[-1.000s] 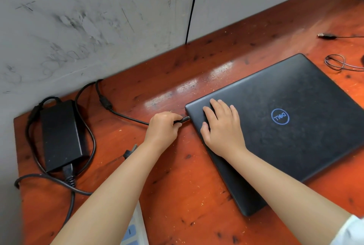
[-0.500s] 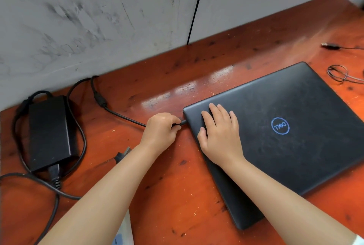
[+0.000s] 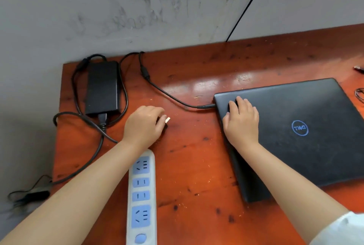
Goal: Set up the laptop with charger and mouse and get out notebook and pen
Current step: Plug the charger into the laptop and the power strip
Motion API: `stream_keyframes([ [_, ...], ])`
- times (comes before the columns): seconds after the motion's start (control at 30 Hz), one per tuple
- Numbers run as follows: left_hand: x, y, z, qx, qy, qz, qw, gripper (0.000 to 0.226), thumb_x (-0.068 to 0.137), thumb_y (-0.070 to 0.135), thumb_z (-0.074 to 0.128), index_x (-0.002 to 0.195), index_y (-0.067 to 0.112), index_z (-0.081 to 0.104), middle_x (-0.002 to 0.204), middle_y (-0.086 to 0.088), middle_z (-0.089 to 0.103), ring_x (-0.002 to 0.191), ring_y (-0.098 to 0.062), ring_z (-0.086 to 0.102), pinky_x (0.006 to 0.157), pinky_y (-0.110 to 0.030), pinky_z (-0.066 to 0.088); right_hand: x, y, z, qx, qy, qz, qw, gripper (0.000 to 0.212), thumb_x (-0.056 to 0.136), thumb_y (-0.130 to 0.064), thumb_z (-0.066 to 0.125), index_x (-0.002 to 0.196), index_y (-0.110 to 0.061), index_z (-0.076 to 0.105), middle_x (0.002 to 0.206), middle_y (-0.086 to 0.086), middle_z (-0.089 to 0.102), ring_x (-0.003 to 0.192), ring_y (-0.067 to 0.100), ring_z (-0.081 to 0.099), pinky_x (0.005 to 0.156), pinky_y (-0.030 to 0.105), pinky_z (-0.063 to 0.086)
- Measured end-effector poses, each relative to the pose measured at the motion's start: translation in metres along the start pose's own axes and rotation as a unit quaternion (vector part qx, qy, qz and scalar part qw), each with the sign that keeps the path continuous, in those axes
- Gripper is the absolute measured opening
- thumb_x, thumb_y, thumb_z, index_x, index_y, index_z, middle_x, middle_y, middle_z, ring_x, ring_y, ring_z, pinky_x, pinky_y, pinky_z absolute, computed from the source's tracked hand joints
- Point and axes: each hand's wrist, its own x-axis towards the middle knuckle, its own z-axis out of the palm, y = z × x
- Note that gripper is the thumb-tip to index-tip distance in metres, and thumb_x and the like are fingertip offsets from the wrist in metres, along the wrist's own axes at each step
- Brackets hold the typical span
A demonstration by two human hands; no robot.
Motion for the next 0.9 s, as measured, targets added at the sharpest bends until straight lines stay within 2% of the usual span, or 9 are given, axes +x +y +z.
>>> stream_keyframes([
  [0.07,-0.012,-0.01,0.0,0.006,-0.051,-0.059,0.997,0.036,0.089,0.032,0.056,0.118,0.011,0.059,0.109,-0.01,0.067,0.099,-0.029,0.061,0.077,-0.037,0.051,-0.002,-0.007,0.001,-0.007,-0.027,0.01,1.0,0.032,0.083,-0.002,0.047,0.11,0.013,0.057,0.126,0.034,0.053,0.119,0.047,0.048,0.098,0.058,0.037],
  [0.13,-0.021,-0.016,0.001,0.026,-0.119,-0.096,0.988,0.052,0.087,0.039,0.056,0.132,0.017,0.042,0.12,-0.006,0.059,0.107,-0.025,0.057,0.081,-0.037,0.049,-0.008,-0.013,0.002,-0.005,-0.066,0.011,0.998,0.038,0.088,-0.004,0.047,0.124,0.006,0.049,0.142,0.027,0.039,0.134,0.04,0.031,0.109,0.056,0.022],
  [0.2,-0.026,-0.017,0.004,0.027,-0.145,-0.122,0.982,0.053,0.088,0.033,0.056,0.135,0.018,0.036,0.123,-0.007,0.055,0.109,-0.027,0.056,0.083,-0.038,0.048,-0.019,-0.022,0.002,0.014,-0.094,-0.034,0.995,0.042,0.086,-0.003,0.05,0.128,0.001,0.047,0.147,0.022,0.033,0.14,0.036,0.023,0.112,0.058,0.014],
  [0.33,-0.027,-0.012,0.001,0.003,-0.109,-0.143,0.984,0.033,0.092,0.02,0.051,0.124,0.012,0.047,0.117,-0.011,0.061,0.106,-0.03,0.057,0.082,-0.039,0.047,-0.044,-0.043,-0.003,0.094,-0.106,-0.109,0.984,0.04,0.081,0.003,0.056,0.121,0.001,0.056,0.142,0.021,0.043,0.137,0.037,0.03,0.112,0.057,0.017],
  [0.4,-0.031,-0.014,-0.009,0.005,-0.069,-0.123,0.99,0.032,0.093,0.02,0.048,0.124,0.011,0.049,0.117,-0.01,0.062,0.107,-0.03,0.057,0.084,-0.039,0.047,-0.051,-0.056,-0.003,0.111,-0.123,-0.122,0.979,0.04,0.081,0.002,0.057,0.121,0.0,0.056,0.14,0.02,0.046,0.136,0.034,0.033,0.112,0.054,0.019],
  [0.5,-0.044,-0.022,-0.03,0.005,-0.019,-0.08,0.997,0.035,0.091,0.021,0.052,0.125,0.013,0.052,0.113,-0.01,0.064,0.105,-0.03,0.058,0.081,-0.038,0.048,-0.06,-0.074,0.005,0.114,-0.153,-0.138,0.972,0.041,0.086,-0.004,0.053,0.127,-0.002,0.051,0.145,0.016,0.041,0.14,0.029,0.027,0.115,0.048,0.016],
  [0.6,-0.066,-0.034,-0.053,0.023,-0.012,-0.012,1.0,0.039,0.086,0.021,0.061,0.124,0.013,0.056,0.104,-0.012,0.068,0.096,-0.031,0.062,0.076,-0.038,0.05,-0.072,-0.084,0.016,0.096,-0.173,-0.149,0.969,0.041,0.092,-0.013,0.047,0.132,-0.008,0.045,0.15,0.01,0.033,0.142,0.024,0.021,0.116,0.046,0.011],
  [0.77,-0.106,-0.052,-0.087,0.04,-0.111,0.099,0.988,0.032,0.071,0.012,0.077,0.102,0.007,0.071,0.076,-0.015,0.072,0.068,-0.031,0.068,0.056,-0.04,0.058,-0.086,-0.091,0.025,0.039,-0.16,-0.162,0.973,0.044,0.092,-0.016,0.048,0.134,-0.003,0.043,0.149,0.018,0.033,0.14,0.033,0.024,0.114,0.055,0.014],
  [0.9,-0.112,-0.048,-0.09,0.092,-0.158,0.101,0.978,0.025,0.087,0.027,0.06,0.105,0.011,0.066,0.091,-0.009,0.065,0.079,-0.026,0.062,0.061,-0.033,0.05,-0.086,-0.093,0.023,0.022,-0.164,-0.163,0.973,0.044,0.091,-0.016,0.05,0.132,-0.001,0.044,0.147,0.02,0.036,0.139,0.035,0.027,0.112,0.057,0.017],
])
